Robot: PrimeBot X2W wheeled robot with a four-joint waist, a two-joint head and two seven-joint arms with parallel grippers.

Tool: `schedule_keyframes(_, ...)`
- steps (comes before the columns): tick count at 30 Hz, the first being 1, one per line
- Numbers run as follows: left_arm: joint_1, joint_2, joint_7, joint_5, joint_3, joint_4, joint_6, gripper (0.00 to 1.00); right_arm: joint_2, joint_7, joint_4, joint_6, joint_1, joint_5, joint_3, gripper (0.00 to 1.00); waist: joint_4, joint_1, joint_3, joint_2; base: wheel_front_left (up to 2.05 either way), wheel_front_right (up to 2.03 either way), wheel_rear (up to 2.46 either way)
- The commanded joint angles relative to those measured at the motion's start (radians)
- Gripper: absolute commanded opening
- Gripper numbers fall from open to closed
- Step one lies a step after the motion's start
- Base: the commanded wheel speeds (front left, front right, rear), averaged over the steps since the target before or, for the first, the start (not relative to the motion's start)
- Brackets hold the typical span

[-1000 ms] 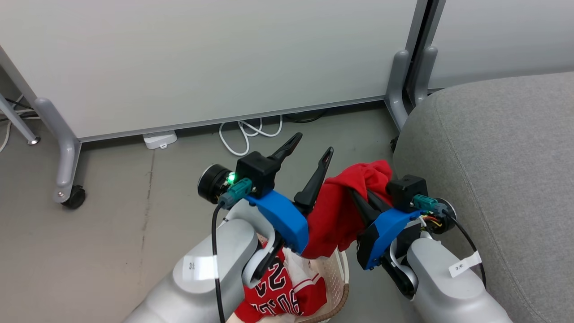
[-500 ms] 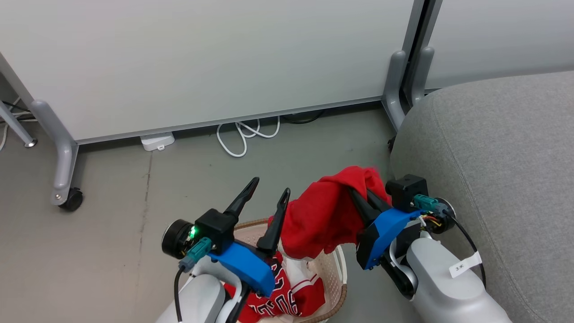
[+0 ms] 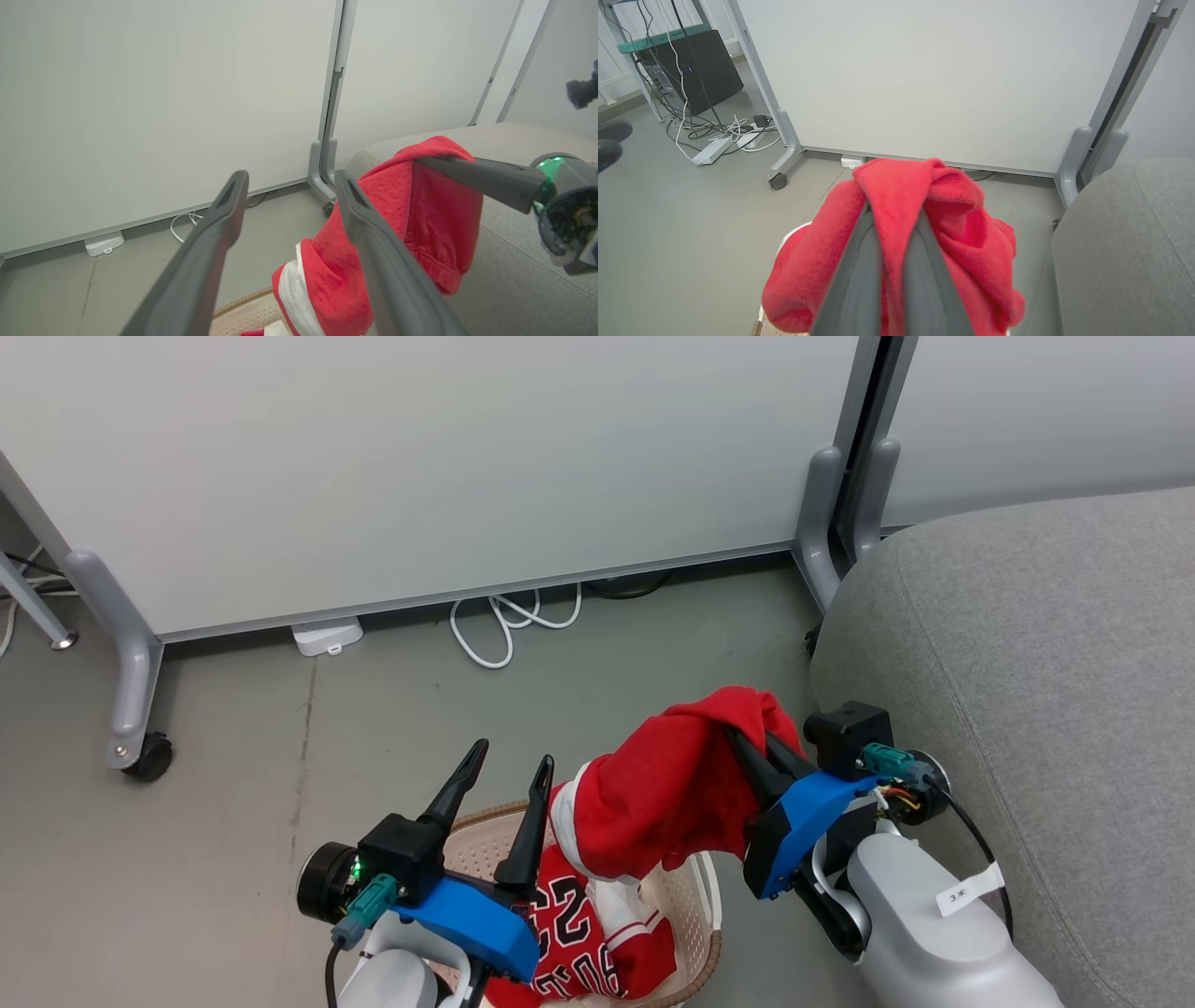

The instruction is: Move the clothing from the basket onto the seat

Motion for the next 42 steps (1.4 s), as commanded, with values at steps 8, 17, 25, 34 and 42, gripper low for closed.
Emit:
schedule_keyframes(8,0.019,-0.015,-0.005,0.031,0.036,-0.001,-0.015,1.0,-0.002,-0.005,-0.016,0.0,0.014,0.006,0.012,0.0,-0.023,0.0,-0.001,0.0,0.0,0.0,0.0)
schedule_keyframes(17,0.015,-0.022,-0.005,0.039,0.058,0.0,-0.018,1.0,-0.002,-0.005,-0.061,0.0,0.027,0.022,0.034,0.0,-0.117,0.0,0.007,0.0,0.0,0.0,0.0)
schedule_keyframes(25,-0.004,-0.023,-0.005,0.031,0.058,0.0,-0.017,1.0,-0.002,-0.005,-0.103,0.0,0.035,0.028,0.046,0.0,-0.23,0.0,0.021,0.0,0.0,0.0,0.0)
schedule_keyframes(34,-0.014,-0.013,-0.005,0.035,0.064,-0.001,-0.017,1.0,-0.001,-0.005,-0.135,0.0,0.045,0.031,0.052,0.0,-0.361,0.0,0.04,0.0,0.0,0.0,0.0)
schedule_keyframes(42,-0.021,-0.007,-0.005,0.035,0.058,-0.001,-0.017,1.0,-0.001,-0.005,-0.142,0.0,0.054,0.03,0.051,0.0,-0.45,0.0,0.047,0.0,0.0,0.0,0.0)
